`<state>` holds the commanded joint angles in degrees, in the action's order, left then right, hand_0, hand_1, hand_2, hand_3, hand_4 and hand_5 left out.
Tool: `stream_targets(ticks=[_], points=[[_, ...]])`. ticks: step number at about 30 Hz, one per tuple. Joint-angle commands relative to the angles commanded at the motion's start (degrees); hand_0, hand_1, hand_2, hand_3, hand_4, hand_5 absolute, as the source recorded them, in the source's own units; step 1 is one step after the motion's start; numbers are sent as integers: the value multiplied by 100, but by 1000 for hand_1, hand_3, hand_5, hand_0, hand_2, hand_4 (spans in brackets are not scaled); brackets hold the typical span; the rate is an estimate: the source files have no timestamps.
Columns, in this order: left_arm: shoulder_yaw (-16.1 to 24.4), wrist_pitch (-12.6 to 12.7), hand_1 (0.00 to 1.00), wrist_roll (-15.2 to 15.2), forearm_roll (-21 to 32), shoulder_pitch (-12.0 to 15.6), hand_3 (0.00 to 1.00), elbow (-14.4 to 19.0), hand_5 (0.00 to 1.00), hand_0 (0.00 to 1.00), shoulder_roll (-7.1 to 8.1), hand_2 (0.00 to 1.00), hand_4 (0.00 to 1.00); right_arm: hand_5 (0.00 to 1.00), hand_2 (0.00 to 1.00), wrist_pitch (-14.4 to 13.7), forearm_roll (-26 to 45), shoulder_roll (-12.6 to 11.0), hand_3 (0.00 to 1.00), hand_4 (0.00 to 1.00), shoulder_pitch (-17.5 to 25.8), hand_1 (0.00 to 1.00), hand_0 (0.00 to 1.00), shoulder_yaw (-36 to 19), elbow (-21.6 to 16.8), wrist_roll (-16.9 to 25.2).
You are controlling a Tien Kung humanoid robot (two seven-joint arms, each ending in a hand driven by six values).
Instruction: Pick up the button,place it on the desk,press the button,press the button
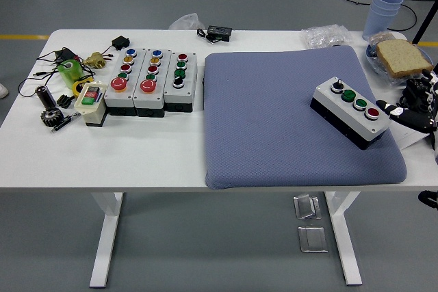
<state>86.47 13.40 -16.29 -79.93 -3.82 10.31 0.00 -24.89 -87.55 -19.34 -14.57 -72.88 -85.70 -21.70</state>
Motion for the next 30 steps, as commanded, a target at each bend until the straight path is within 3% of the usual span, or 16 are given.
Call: stream_targets(ticks=[4, 11, 14, 22, 24, 30], points=[[-4, 4, 421, 0, 20, -7, 419, 0, 454, 539, 0, 424, 260, 209, 991, 63, -708, 7, 994, 998, -265, 926, 998, 305, 135, -235], [-28, 24, 421, 18, 125, -27, 419, 0, 454, 539, 0, 424, 260, 227, 991, 216, -2275, 241, 994, 998, -938, 926, 998, 848, 726, -619], [-28, 31, 421, 22, 154, -39, 419, 0, 454, 539, 0, 424, 260, 244, 988, 330, -2199, 350, 986, 998, -1170, 921, 995, 1009, 920, -738], [-16, 49, 421, 30, 195, -44, 420, 0, 455, 540, 0, 424, 260, 299, 979, 52, -1840, 612, 978, 998, -1538, 905, 989, 1354, 1372, -647], [-18, 48, 421, 28, 191, -42, 419, 0, 455, 539, 0, 424, 260, 303, 956, 17, -1648, 670, 936, 998, -1696, 896, 976, 1519, 1651, -582], [-25, 53, 421, 27, 204, -37, 419, 0, 455, 539, 0, 424, 260, 303, 956, 70, -1389, 714, 936, 998, -2036, 896, 976, 1955, 2434, -536]])
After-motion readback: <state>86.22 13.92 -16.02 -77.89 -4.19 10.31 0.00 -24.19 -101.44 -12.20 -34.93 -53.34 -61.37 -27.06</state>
